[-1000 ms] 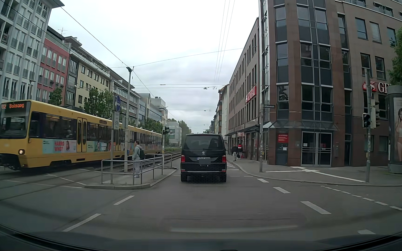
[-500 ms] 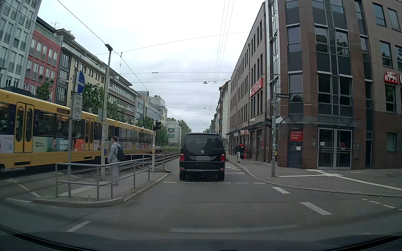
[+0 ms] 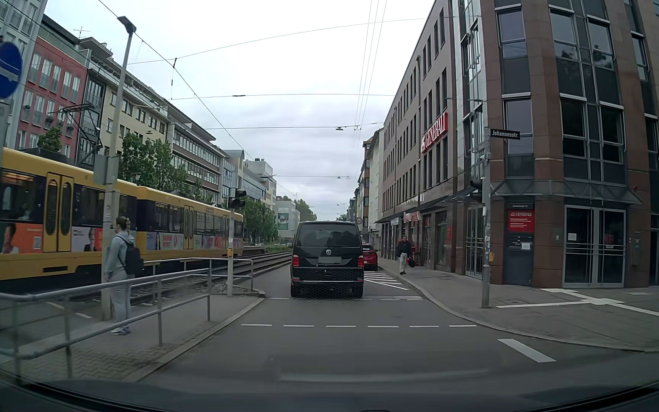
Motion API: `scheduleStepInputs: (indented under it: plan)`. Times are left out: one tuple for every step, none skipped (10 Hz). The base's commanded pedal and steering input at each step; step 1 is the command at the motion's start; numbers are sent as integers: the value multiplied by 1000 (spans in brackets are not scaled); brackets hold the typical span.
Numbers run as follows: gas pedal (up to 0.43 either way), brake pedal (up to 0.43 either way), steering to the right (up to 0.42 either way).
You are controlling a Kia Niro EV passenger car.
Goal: Follow the waypoints while adhering to traffic rules and regulations
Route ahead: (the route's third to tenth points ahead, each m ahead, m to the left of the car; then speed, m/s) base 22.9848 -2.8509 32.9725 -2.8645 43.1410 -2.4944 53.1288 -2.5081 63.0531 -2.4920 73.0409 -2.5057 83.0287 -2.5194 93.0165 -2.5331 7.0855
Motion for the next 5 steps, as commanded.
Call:
scheduleStepInputs:
  plan:
    - [87, 0, -15]
    - [87, 0, -15]
    - [87, 0, -15]
    - [87, 0, -16]
    - [87, 0, -18]
